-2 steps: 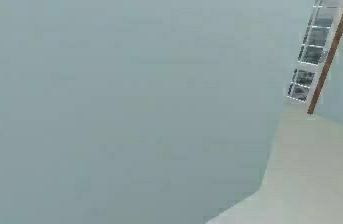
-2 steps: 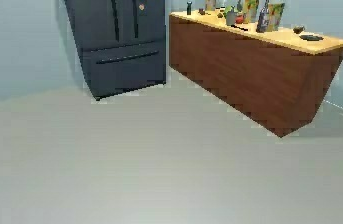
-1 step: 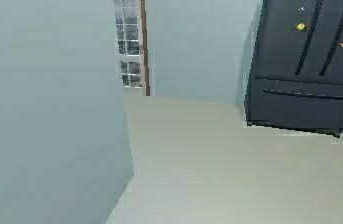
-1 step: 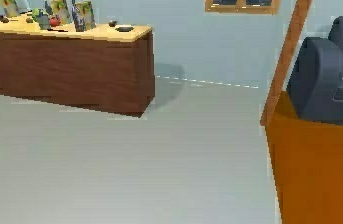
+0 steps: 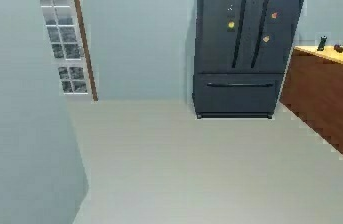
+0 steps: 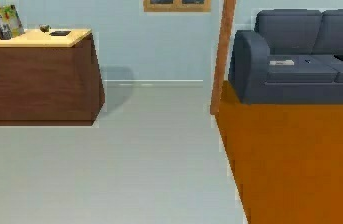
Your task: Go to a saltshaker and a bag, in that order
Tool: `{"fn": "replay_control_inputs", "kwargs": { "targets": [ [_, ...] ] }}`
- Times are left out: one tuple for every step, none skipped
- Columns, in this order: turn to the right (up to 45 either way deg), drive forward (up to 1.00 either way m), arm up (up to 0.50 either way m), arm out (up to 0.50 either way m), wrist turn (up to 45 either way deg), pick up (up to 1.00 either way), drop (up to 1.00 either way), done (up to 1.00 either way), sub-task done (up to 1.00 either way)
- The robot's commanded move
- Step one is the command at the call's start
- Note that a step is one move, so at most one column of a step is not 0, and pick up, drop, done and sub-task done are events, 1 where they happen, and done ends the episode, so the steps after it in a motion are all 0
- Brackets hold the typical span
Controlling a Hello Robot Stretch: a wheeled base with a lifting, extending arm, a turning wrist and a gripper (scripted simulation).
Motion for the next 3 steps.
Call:
{"fn": "replay_control_inputs", "kwargs": {
  "targets": [
    [0.0,0.05,0.00,0.00,0.0,0.00,0.00,0.00,0.00],
    [30.0,0.00,0.00,0.00,0.0,0.00,0.00,0.00,0.00],
    [0.0,1.00,0.00,0.00,0.0,0.00,0.00,0.00,0.00]
  ]
}}
